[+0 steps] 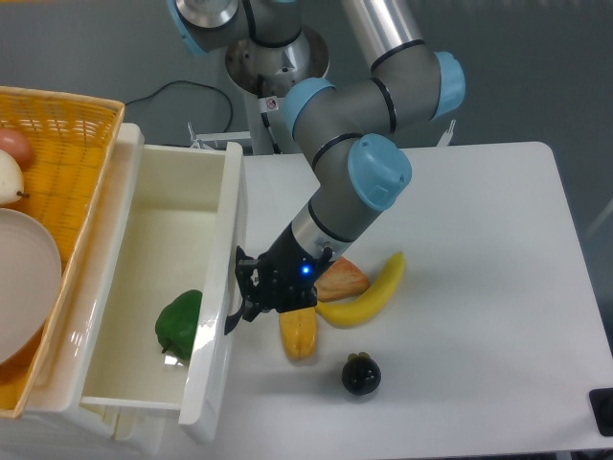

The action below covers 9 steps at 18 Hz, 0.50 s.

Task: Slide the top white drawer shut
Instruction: 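Push the drawer front with the gripper into the cabinet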

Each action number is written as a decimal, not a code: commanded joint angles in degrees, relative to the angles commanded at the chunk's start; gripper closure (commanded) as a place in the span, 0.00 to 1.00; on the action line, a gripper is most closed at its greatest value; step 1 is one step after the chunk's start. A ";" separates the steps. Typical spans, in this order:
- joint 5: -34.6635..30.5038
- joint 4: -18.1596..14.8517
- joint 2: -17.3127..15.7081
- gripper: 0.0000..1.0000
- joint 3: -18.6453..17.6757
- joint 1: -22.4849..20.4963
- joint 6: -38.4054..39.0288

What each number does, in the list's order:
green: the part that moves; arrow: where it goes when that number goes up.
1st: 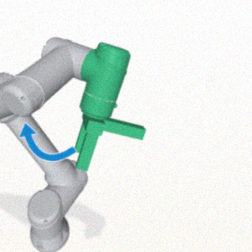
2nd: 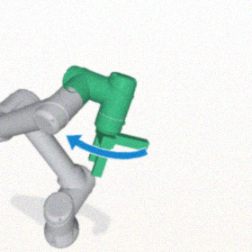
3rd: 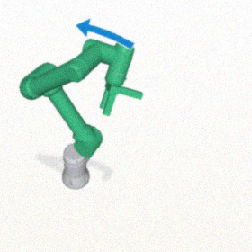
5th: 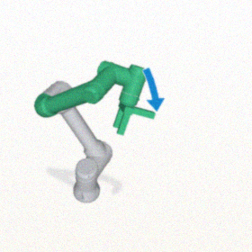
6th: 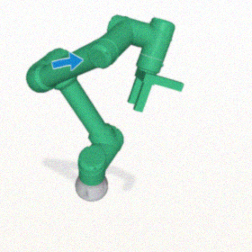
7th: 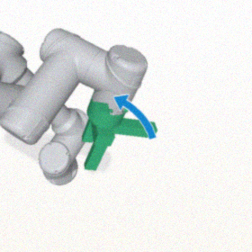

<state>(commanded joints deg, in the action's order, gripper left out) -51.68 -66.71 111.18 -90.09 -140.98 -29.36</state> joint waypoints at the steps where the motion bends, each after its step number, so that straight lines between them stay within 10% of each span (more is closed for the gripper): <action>1: 0.09 0.00 0.00 1.00 0.00 0.09 0.00; 9: 0.97 -0.26 -0.70 1.00 -0.53 1.32 0.70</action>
<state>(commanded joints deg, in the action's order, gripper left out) -50.71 -66.97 110.48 -90.62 -139.66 -28.65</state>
